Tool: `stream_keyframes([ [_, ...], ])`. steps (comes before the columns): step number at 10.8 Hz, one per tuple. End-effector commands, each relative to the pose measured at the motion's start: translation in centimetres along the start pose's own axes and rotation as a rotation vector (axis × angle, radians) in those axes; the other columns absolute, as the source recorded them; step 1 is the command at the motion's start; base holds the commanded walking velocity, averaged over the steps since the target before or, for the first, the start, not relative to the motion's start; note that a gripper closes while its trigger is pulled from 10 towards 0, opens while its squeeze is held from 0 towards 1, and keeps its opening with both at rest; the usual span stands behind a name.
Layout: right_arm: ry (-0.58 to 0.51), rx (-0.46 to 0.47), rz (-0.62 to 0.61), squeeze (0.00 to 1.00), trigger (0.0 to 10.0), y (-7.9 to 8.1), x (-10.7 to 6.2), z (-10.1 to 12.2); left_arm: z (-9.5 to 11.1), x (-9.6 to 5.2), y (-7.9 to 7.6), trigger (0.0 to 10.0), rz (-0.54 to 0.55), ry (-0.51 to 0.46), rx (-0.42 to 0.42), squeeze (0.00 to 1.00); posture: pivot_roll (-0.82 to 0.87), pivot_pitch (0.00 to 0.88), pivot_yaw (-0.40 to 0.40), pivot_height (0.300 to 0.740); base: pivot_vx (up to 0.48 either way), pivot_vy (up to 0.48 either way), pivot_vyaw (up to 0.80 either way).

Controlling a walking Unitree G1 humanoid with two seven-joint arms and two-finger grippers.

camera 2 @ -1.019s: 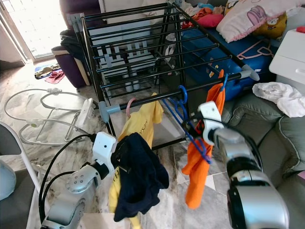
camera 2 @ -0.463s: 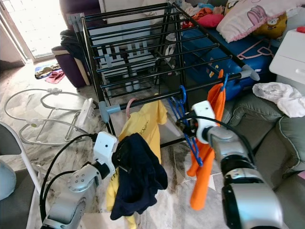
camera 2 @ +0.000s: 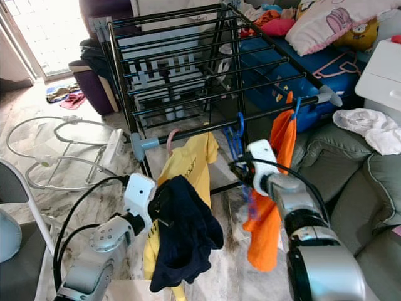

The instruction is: Hang hanger

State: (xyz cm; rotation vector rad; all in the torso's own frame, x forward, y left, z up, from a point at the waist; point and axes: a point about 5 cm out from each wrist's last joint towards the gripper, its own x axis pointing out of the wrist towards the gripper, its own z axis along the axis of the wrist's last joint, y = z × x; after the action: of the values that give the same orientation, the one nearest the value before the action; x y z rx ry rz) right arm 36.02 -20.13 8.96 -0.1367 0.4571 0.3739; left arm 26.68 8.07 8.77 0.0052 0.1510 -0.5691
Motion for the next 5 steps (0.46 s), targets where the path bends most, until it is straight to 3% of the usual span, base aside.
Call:
stream_keyframes([
  [1,0.005,0.01,-0.015,0.0,0.0,-0.4,-0.2,-0.1,0.2,0.2,0.2,10.0,-0.002,0.003,0.008,0.0,-0.12,0.0,0.064,0.74,0.0,0.0,0.0],
  [5,0.012,-0.013,-0.064,0.0,0.0,-1.7,-0.9,-0.3,0.1,0.3,0.1,10.0,-0.009,0.012,0.008,0.0,-0.13,0.0,0.068,0.74,0.0,0.0,0.0],
])
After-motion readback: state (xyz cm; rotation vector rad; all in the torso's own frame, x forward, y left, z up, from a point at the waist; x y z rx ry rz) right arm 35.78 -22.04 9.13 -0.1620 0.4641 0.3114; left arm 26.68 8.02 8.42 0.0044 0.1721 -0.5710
